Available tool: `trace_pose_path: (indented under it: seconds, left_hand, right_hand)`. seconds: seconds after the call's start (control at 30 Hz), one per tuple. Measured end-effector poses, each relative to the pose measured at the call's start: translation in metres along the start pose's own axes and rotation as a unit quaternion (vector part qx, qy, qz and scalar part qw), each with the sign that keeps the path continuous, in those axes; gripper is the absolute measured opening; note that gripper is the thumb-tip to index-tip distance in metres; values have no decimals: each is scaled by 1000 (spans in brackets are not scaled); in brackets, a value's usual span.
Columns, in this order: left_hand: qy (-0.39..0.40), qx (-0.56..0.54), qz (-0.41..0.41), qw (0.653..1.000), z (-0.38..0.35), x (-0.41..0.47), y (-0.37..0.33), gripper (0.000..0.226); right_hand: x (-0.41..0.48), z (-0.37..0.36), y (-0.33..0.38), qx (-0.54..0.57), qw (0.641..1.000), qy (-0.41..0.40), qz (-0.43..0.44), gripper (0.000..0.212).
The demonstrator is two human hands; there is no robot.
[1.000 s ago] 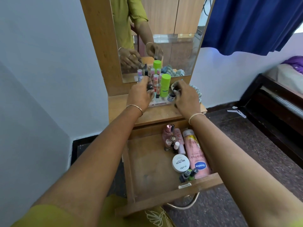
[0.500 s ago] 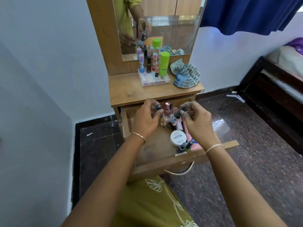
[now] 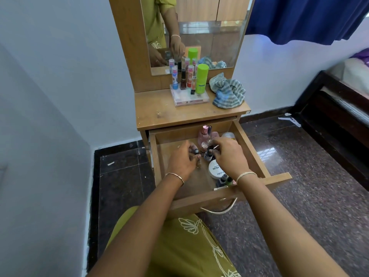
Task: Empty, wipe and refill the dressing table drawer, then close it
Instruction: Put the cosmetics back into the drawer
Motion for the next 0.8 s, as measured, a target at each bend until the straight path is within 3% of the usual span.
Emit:
trace_pose_path:
  seconds: [0.27,0.8]
  left_hand:
    - [3,43,-22,999,-8,11,-2,26]
    - [18,41,-6,999,-13,12,1,23]
  right_hand:
    - [4,-2,4,-78,997,17,5,23]
    - [-3,-7,1,-108,994,19,9,25]
Point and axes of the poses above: each hand's wrist, its own x-axis towards the middle knuckle, its own z-axis out of the back of the hand, y = z × x, the point moved 1 cm from there along x, towards the middle knuckle, and after that the axes turned 15 degrees about -x, right-handed, at the moved point
